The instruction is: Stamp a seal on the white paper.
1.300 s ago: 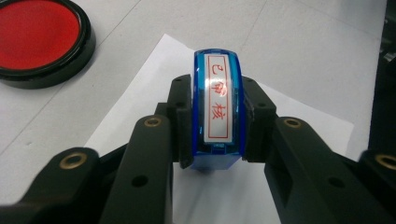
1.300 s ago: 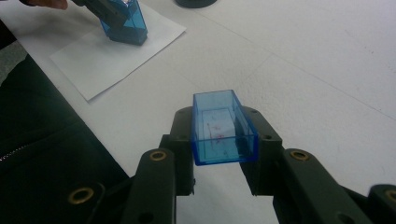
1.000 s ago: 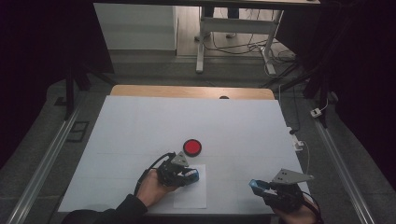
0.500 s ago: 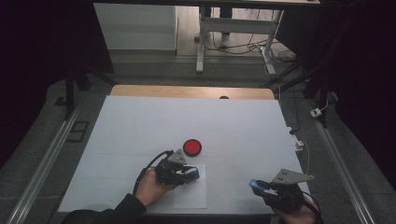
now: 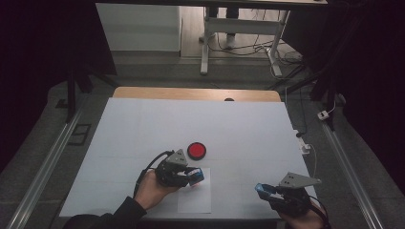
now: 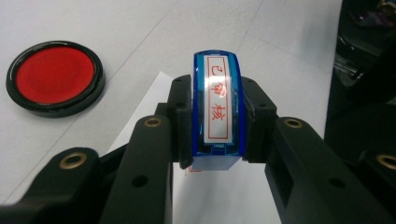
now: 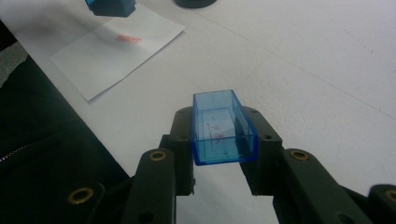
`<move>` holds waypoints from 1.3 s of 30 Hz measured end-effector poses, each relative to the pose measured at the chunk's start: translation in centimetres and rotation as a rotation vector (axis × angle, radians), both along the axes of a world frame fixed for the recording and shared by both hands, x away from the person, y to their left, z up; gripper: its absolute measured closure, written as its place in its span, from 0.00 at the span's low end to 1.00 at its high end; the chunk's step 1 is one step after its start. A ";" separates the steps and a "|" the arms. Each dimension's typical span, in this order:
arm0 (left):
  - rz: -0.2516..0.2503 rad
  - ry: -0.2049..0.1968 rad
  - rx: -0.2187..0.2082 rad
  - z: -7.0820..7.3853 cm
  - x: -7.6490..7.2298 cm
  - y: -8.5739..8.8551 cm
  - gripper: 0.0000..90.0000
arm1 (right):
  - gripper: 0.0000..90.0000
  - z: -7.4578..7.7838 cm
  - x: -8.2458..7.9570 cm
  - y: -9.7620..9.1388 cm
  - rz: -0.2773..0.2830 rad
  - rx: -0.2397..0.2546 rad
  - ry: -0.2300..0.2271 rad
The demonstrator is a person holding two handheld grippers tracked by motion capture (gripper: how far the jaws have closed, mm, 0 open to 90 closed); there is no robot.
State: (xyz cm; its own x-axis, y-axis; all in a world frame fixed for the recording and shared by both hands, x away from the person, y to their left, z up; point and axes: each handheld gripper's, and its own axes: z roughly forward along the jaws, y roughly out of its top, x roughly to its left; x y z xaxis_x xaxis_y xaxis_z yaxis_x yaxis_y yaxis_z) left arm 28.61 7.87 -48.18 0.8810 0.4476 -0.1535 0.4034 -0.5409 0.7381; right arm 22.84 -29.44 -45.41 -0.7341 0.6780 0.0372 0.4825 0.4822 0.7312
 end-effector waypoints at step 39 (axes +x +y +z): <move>-0.053 -0.067 -0.140 4.4 -1.1 3.0 0.78 | 0.76 0.0 0.1 0.1 0.008 -0.012 0.002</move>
